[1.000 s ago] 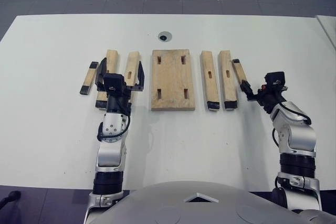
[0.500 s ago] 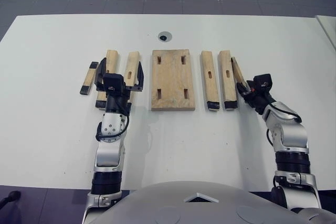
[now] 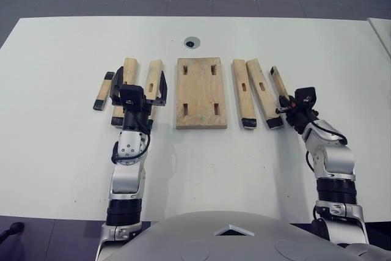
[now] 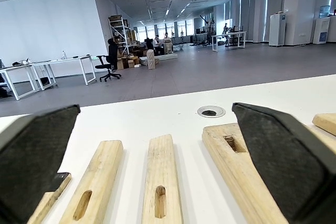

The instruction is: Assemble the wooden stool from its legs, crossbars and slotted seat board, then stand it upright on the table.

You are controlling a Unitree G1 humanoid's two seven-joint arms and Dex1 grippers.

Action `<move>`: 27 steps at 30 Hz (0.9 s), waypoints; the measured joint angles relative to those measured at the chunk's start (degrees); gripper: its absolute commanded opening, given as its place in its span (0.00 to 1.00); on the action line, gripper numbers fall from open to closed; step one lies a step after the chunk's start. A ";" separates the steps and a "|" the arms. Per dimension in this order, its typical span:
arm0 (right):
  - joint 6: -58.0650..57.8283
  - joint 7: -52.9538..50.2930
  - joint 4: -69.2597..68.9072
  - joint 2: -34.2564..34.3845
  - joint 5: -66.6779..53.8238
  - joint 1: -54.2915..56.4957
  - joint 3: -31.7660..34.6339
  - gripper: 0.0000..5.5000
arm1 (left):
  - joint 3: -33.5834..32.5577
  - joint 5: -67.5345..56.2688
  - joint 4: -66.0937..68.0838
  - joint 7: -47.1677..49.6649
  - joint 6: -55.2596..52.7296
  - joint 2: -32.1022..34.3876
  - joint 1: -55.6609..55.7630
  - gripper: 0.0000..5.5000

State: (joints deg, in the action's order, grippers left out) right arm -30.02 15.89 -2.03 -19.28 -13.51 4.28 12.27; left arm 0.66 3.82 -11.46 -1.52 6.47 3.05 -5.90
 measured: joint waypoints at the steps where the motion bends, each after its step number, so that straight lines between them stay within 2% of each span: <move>1: -1.59 0.07 -2.55 0.06 -2.06 1.14 1.41 0.08 | -0.51 -1.55 -0.01 -0.56 -0.68 0.17 0.56 0.98; 4: -6.33 1.55 -8.84 -0.13 -8.52 5.10 3.59 0.08 | -2.59 -8.13 -0.72 -4.09 -4.47 0.63 2.95 0.98; 8: -15.52 7.18 -14.60 -0.16 -22.47 8.56 3.99 0.08 | -6.42 -30.26 -3.91 -11.77 -18.49 1.08 7.07 0.98; 14: -22.87 14.24 -14.93 -0.31 -36.33 9.20 4.00 0.08 | -10.21 -58.07 -5.33 -15.54 -34.89 3.01 9.42 0.98; 20: -31.11 26.94 -12.30 -2.74 -50.13 14.12 2.37 0.08 | -11.30 -89.10 -7.81 -15.66 -50.24 8.32 12.20 0.98; 25: -33.45 31.17 -12.18 -3.66 -53.88 17.02 -1.40 0.08 | -9.98 -100.04 -9.70 -12.79 -54.04 10.85 14.34 0.98; 27: -33.69 31.24 -12.47 -3.68 -54.25 17.02 -2.40 0.08 | -9.56 -100.98 -9.73 -11.53 -54.12 11.40 14.63 0.93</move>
State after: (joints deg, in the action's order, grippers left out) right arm -63.71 47.13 -14.50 -22.96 -67.76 21.29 9.87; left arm -8.90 -97.15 -21.19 -13.04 -47.65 14.45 8.73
